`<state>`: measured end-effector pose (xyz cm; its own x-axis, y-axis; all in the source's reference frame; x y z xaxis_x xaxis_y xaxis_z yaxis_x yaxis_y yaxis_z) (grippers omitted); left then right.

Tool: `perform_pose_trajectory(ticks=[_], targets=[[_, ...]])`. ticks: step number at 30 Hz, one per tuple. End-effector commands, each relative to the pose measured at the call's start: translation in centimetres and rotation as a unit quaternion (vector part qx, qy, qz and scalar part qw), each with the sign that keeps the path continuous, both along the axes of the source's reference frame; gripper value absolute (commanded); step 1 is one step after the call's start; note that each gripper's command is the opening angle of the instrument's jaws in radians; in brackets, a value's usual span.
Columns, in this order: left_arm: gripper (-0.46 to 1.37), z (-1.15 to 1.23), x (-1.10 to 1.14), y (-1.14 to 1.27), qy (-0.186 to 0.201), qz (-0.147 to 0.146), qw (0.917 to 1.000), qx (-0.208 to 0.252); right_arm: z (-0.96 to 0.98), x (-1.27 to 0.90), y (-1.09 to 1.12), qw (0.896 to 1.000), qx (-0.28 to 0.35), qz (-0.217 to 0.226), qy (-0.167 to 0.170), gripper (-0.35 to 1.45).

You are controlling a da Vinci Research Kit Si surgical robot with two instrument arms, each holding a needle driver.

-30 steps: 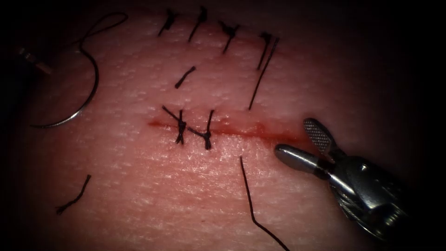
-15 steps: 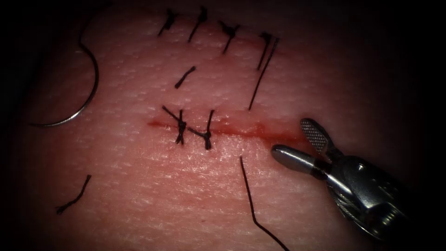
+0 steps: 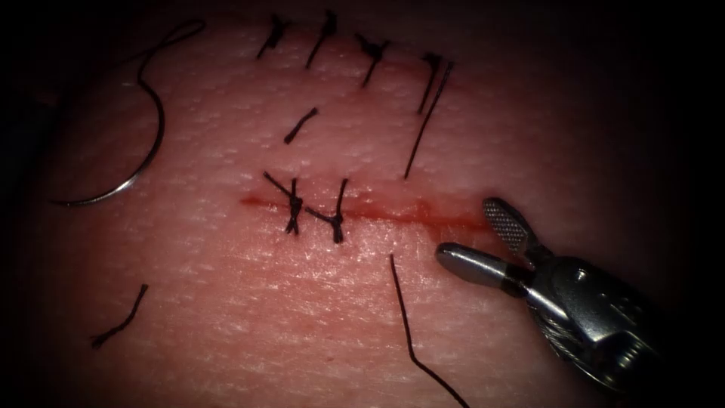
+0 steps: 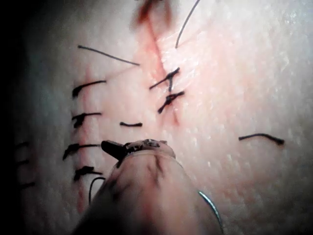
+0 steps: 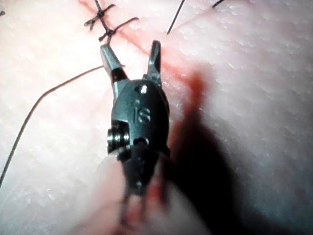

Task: Wound Closure
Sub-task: Set the needle down from the left gripper, then with the left hand grab a length of suture.

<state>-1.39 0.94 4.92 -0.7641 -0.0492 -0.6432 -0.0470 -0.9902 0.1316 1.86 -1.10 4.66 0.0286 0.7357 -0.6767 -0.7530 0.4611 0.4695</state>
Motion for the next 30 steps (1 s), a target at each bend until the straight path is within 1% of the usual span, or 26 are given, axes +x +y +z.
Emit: perform_pose_trajectory(ticks=[1,2,3,6,9,12,16,18,21,25,30], targets=[[0.68,0.03,-0.02,-0.03,-0.010,0.000,0.9999,0.008,0.00,0.00,0.00,1.000,0.000,-0.001,0.001,1.21],[0.68,0.03,-0.08,-0.07,-0.018,0.002,0.9998,0.012,0.00,0.01,0.00,1.000,0.000,-0.002,0.002,1.21],[0.66,0.05,-0.19,-0.13,-0.037,0.005,0.9992,0.018,0.00,0.01,0.00,1.000,0.000,-0.003,0.003,1.21],[0.61,0.09,-0.30,-0.21,-0.059,0.002,0.9978,0.031,-0.01,0.01,0.00,1.000,0.001,-0.005,0.006,1.22],[0.59,0.15,-0.35,-0.29,-0.071,0.003,0.9966,0.041,-0.02,0.01,0.00,1.000,0.001,-0.007,0.007,1.23],[0.61,0.23,-0.39,-0.42,-0.099,0.019,0.9932,0.058,-0.01,0.01,-0.01,1.000,0.001,-0.009,0.009,1.23],[0.60,0.31,-0.41,-0.55,-0.121,0.039,0.9895,0.069,-0.01,0.01,-0.01,1.000,0.001,-0.012,0.011,1.23],[0.71,0.34,-0.43,-0.58,-0.133,0.051,0.9869,0.076,-0.01,0.01,-0.01,1.000,0.001,-0.012,0.011,1.23],[0.77,0.35,-0.45,-0.57,-0.137,0.051,0.9864,0.076,-0.01,0.01,-0.01,1.000,0.001,-0.012,0.011,1.23],[0.71,0.37,-0.48,-0.56,-0.145,0.048,0.9855,0.074,0.00,0.01,0.00,1.000,0.001,-0.012,0.011,1.23],[0.71,0.37,-0.48,-0.55,-0.145,0.046,0.9857,0.072,0.00,0.01,0.00,1.000,0.001,-0.012,0.011,1.23]])
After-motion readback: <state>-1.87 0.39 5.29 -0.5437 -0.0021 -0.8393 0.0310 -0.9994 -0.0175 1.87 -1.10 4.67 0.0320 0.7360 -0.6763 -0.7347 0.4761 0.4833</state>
